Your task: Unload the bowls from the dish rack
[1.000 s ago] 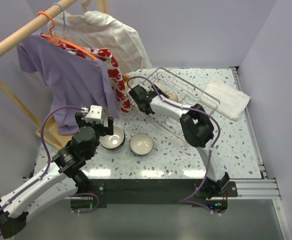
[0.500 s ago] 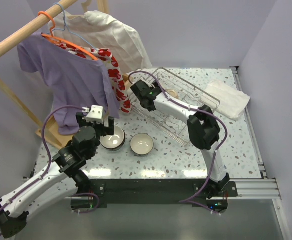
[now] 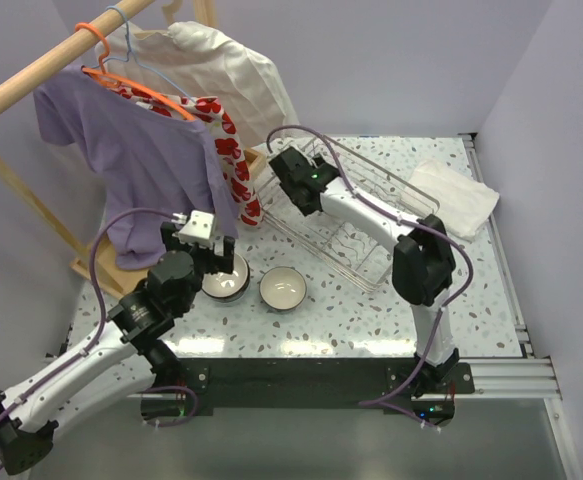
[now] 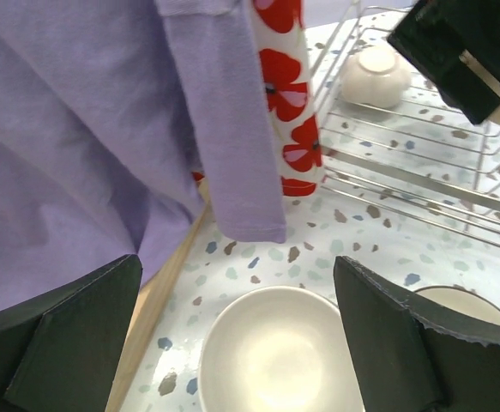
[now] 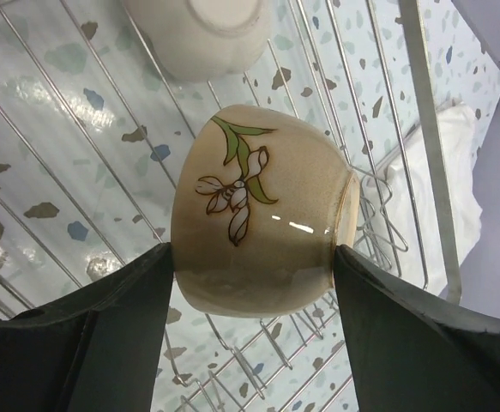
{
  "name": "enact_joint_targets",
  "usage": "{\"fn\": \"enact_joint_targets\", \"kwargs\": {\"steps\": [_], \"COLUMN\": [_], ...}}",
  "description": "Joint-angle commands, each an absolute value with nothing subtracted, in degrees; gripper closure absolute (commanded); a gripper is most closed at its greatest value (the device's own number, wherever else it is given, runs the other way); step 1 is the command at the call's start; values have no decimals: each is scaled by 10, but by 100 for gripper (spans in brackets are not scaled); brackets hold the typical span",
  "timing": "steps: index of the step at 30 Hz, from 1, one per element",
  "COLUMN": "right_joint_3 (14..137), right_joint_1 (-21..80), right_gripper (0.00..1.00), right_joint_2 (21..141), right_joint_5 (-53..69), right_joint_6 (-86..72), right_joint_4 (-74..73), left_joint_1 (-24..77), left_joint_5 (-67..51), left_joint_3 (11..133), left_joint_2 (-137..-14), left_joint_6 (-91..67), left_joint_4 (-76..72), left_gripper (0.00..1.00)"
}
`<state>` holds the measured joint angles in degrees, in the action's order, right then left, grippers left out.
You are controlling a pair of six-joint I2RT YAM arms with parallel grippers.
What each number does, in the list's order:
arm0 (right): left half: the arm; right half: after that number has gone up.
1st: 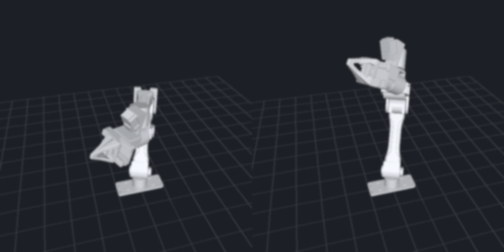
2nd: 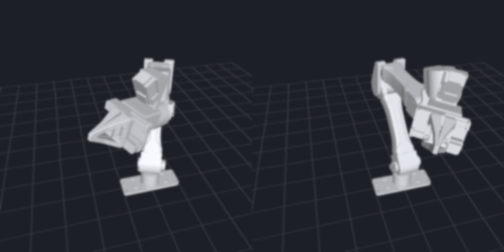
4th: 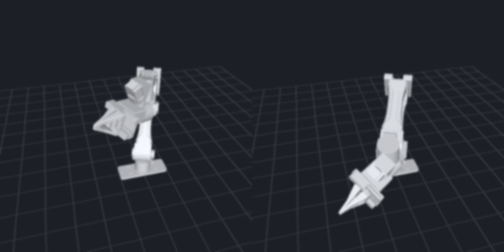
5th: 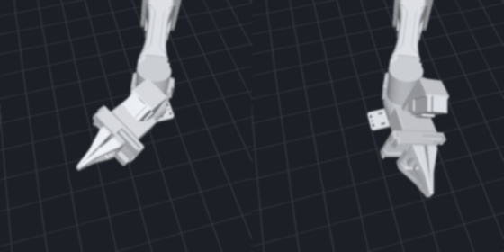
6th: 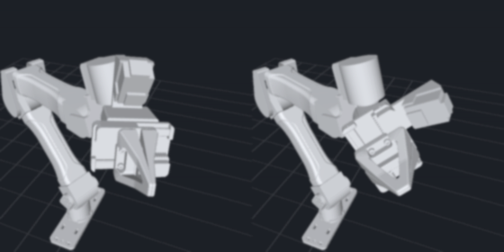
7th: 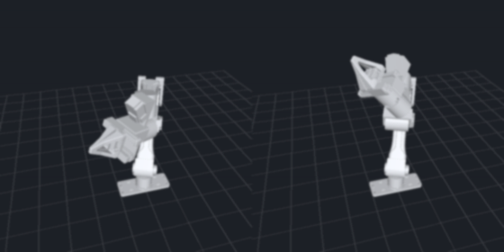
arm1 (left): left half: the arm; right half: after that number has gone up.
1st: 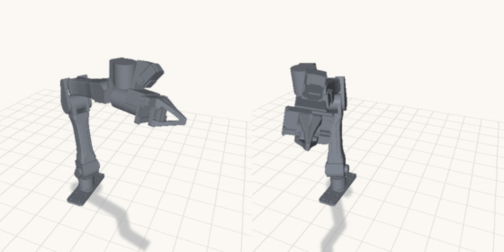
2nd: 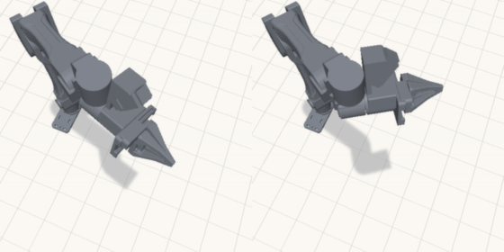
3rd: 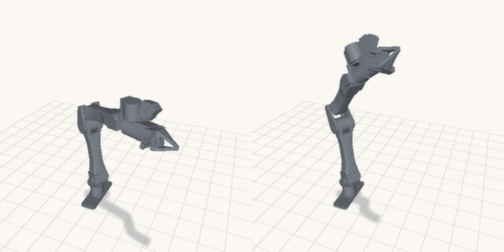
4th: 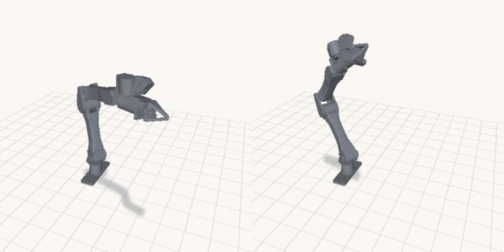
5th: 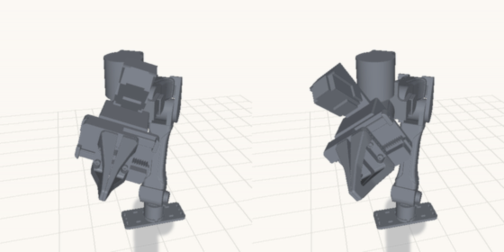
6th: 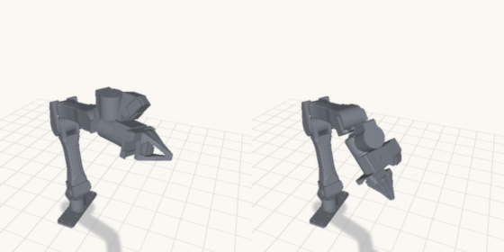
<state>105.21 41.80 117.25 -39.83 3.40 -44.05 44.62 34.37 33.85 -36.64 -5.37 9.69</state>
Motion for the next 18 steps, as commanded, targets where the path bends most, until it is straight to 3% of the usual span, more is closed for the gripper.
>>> {"fn": "enact_joint_targets", "kwargs": {"steps": [1,11,18], "right_joint_3": [1099,1072,1026], "right_joint_1": [394,363,359], "right_gripper": [68,68,69], "right_joint_2": [1100,1036,980], "right_joint_5": [-375,-289,-246], "right_joint_6": [-18,-90,-143], "right_joint_4": [-452,-456,-437], "left_joint_1": [442,443,461], "left_joint_5": [265,117,78], "left_joint_3": [341,372,367], "left_joint_2": [-375,-497,-582], "left_joint_6": [-50,-79,-95], "left_joint_4": [27,-75,-231], "left_gripper": [0,0,0]}}
